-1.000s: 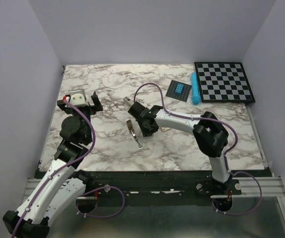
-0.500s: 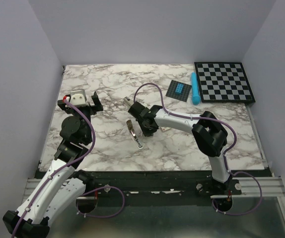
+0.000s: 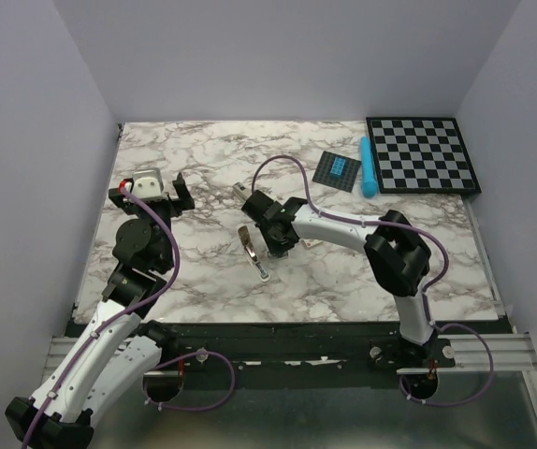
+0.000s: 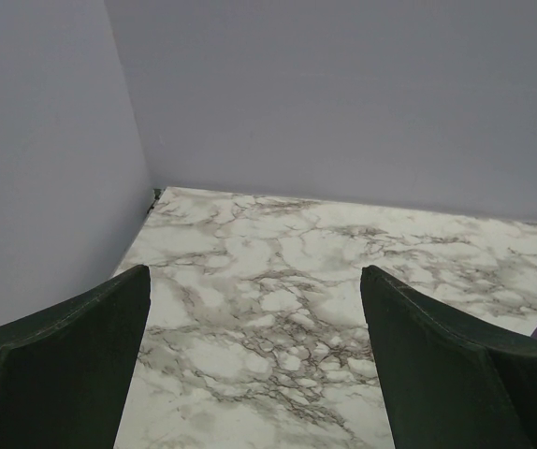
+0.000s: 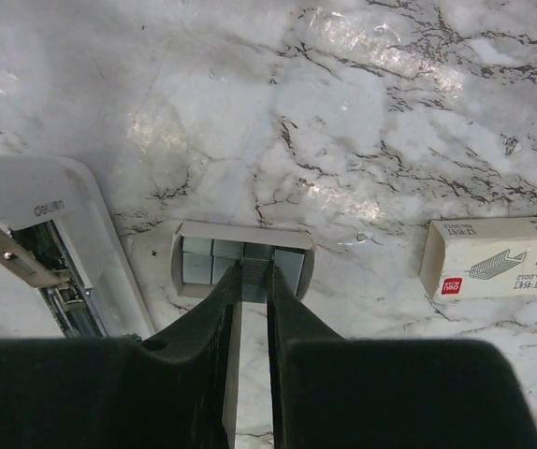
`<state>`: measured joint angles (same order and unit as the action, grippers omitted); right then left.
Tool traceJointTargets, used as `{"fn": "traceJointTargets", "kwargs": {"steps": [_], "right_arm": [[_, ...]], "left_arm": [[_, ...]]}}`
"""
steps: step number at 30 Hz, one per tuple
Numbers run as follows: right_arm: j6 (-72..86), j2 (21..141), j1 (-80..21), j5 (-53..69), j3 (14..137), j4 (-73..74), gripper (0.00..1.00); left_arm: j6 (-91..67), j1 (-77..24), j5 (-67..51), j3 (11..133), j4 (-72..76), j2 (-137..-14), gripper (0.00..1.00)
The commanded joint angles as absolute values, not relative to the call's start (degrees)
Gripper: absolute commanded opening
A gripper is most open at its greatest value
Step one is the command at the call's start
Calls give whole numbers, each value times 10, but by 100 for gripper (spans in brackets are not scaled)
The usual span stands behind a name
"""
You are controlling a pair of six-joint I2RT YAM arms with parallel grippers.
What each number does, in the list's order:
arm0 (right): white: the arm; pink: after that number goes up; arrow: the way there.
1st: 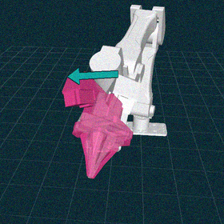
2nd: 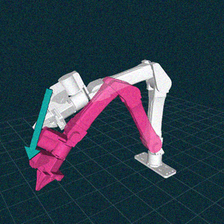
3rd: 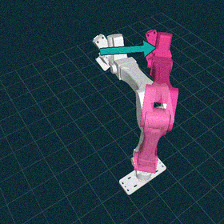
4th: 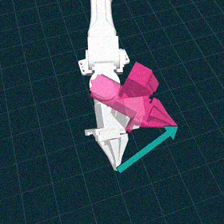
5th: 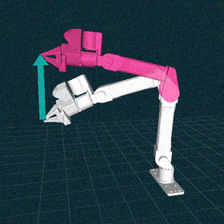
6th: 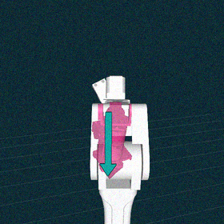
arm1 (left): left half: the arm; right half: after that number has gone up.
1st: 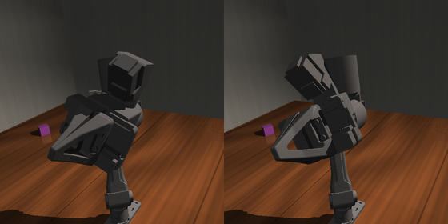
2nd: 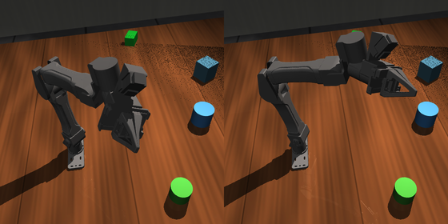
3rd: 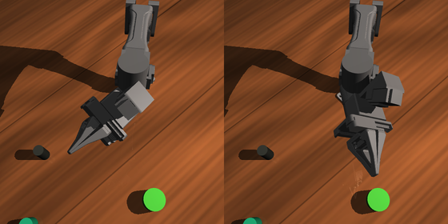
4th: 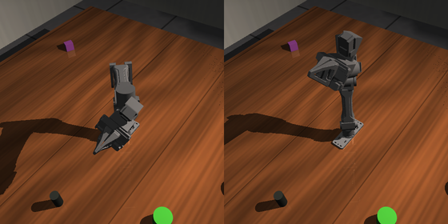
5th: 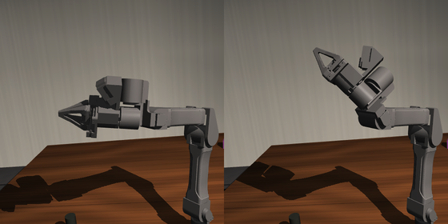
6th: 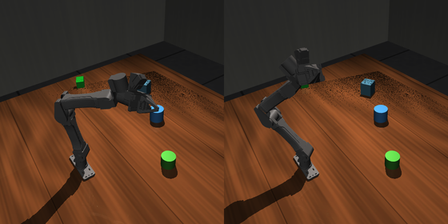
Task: Load the staples into the stapler
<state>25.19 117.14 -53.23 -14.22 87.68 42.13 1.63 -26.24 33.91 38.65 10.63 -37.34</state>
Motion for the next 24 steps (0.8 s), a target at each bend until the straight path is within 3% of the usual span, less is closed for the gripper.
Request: {"fn": "traceJointTargets", "kwargs": {"steps": [1,10,19,24], "right_arm": [[239,1126,-532,-134,881,428,20],[224,1078,-531,-103,851,412,20],[228,980,-531,-59,673,334,21],[223,966,-524,-87,657,328,30]], "left_arm": [[8,-259,328,382,120,-374,99],[9,-258,326,382,120,-376,99],[7,-259,323,383,119,-377,99],[7,-259,323,383,119,-377,99]]}}
